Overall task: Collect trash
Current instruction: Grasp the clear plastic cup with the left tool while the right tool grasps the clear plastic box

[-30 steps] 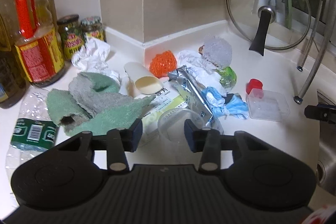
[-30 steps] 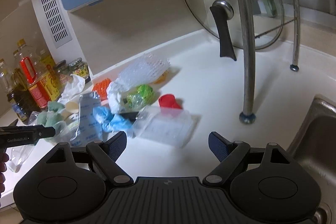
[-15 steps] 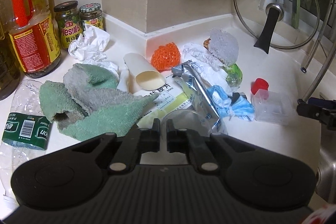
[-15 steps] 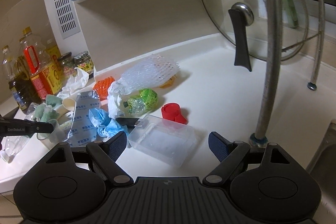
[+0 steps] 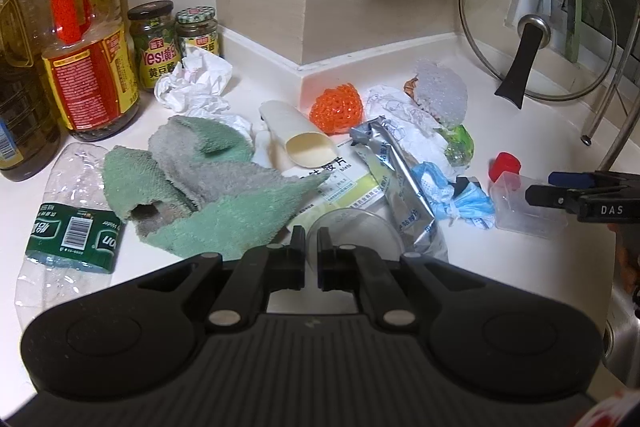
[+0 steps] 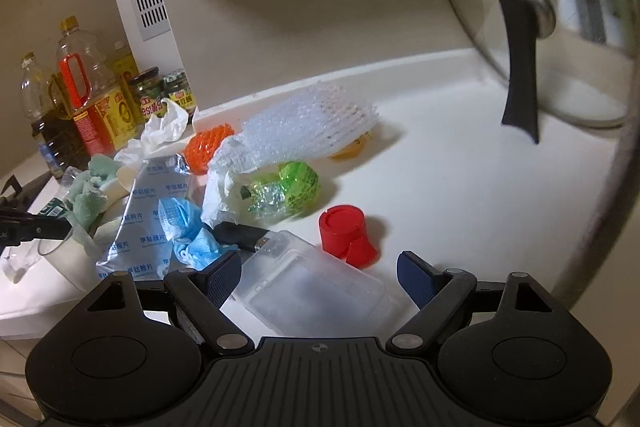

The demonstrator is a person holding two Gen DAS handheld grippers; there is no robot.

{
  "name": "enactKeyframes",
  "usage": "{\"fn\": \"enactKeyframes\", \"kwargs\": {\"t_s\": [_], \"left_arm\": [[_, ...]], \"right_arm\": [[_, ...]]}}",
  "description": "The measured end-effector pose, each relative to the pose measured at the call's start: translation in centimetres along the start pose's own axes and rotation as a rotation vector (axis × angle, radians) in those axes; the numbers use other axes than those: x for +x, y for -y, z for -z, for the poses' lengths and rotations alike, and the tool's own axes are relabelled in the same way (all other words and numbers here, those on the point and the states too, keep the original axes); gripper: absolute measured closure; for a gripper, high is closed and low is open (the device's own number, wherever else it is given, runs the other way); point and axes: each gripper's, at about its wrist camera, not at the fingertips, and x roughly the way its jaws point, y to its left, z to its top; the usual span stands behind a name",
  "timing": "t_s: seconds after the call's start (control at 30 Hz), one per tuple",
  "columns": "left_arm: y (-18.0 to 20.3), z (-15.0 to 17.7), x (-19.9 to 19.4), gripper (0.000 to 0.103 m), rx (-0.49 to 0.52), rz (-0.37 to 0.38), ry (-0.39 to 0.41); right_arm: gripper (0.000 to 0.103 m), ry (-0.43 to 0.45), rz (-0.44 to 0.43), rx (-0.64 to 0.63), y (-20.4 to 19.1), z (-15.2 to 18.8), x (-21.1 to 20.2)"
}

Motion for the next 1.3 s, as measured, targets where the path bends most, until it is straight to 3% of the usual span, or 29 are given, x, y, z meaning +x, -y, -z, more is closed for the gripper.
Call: {"fn": "enactKeyframes", "kwargs": {"t_s": [0.3, 0.67, 0.73, 0.8, 1.3], "left_arm": [[-0.5, 0.6, -1.1, 0.098, -0.018, -0.002, 0.007], [-1.1, 1.3, -1.6, 0.098, -0.037, -0.004, 0.003], [-1.1, 1.5, -1.7, 0.098, -0.039, -0.006, 0.001], [-1.2, 1.7, -1.7, 0.098, -0.041, -0.007, 0.000], [-1.7, 2.3, -2.7, 0.098, -0.040, 0.009, 0.008]], "right_arm": [[0.018, -0.071, -0.038, -0.080, -4.0, 1.8, -1.5], [0.019, -0.088, 0.082, -0.104, -5.3, 1.3, 0.8], [0.023, -0.097, 0.085, -0.108, -5.2, 1.2, 1.2], [0.041, -0.109, 0.092, -0.108, -5.3, 1.2, 1.5], [0.046, -0.101, 0.144, -0.085, -6.0, 1.8, 0.3]]}}
